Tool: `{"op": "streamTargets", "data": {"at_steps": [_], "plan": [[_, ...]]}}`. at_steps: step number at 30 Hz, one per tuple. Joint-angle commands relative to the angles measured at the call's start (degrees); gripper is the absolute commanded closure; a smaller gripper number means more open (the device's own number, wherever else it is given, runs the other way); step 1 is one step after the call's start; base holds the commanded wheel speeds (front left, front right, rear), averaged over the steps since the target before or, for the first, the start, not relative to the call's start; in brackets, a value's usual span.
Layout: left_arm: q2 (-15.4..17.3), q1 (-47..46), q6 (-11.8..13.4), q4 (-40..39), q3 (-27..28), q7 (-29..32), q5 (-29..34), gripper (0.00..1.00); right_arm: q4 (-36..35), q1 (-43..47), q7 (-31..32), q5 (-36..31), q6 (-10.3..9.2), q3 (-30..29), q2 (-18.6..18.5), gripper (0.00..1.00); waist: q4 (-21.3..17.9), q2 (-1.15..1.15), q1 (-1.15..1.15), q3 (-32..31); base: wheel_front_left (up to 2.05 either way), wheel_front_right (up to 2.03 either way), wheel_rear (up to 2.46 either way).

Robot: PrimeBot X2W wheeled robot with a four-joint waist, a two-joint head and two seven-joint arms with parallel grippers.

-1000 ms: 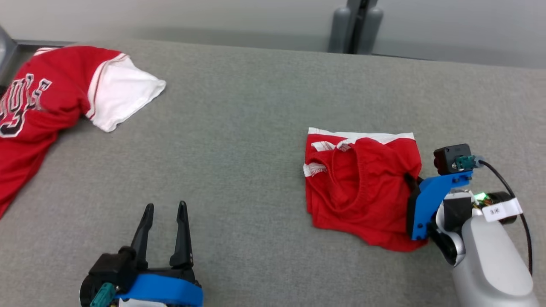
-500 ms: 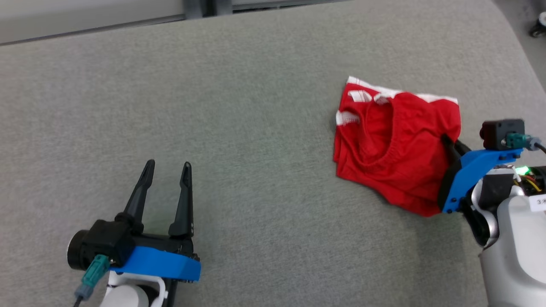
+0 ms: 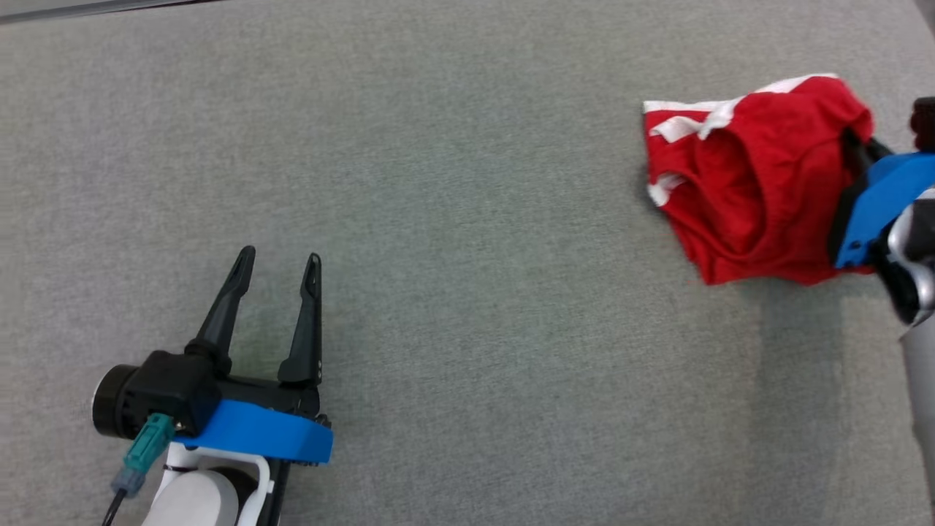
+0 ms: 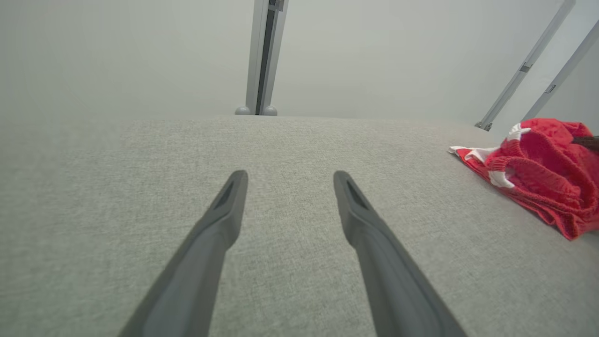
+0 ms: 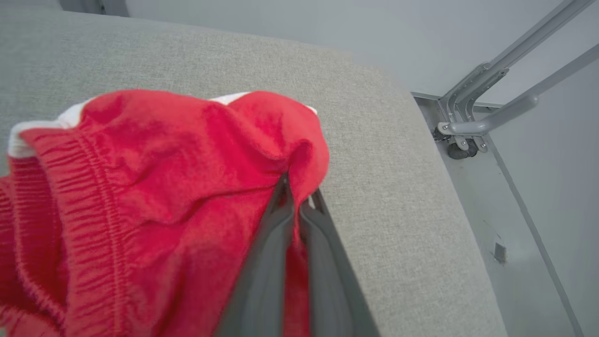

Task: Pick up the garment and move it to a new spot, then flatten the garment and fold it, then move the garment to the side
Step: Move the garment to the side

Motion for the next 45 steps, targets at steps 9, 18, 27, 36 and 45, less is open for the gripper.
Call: {"op": "streamTargets", "data": {"at_steps": [9,18,27,36,45], "plan": [[0.25,0.44,0.84,-0.84,0.46,-0.74,-0.57,0.00,2.96,-5.50,2.49,-4.30,-0.01,-7.19,-9.88,0.73,6.47,0.00,0.00,2.62,0.00,0.00,0.00],[-0.65,-0.54,0.77,0.75,-0.17,-1.70,-1.09,0.00,4.79,-5.29,-2.61,-5.25,-0.01,-6.60,-7.12,0.00,7.26,0.00,0.00,2.03,0.00,0.00,0.00],[-1.40,-0.93,0.92,3.58,1.41,-4.16,-3.09,0.00,4.11,-3.85,-8.48,-2.71,-0.01,-0.81,-3.26,0.00,7.64,0.00,0.00,-2.10,0.00,0.00,0.00],[-2.87,1.28,1.47,10.22,4.53,-7.11,-6.00,0.00,1.08,3.79,-16.45,-2.56,-0.01,1.08,4.94,0.00,10.71,0.00,0.00,-10.78,0.00,0.00,0.00],[-4.59,7.14,1.32,15.84,5.67,-8.21,-7.47,0.00,-4.14,18.99,-22.97,-5.18,-0.01,0.36,10.84,0.00,15.19,0.00,0.00,-19.08,0.00,0.00,0.00]]}}
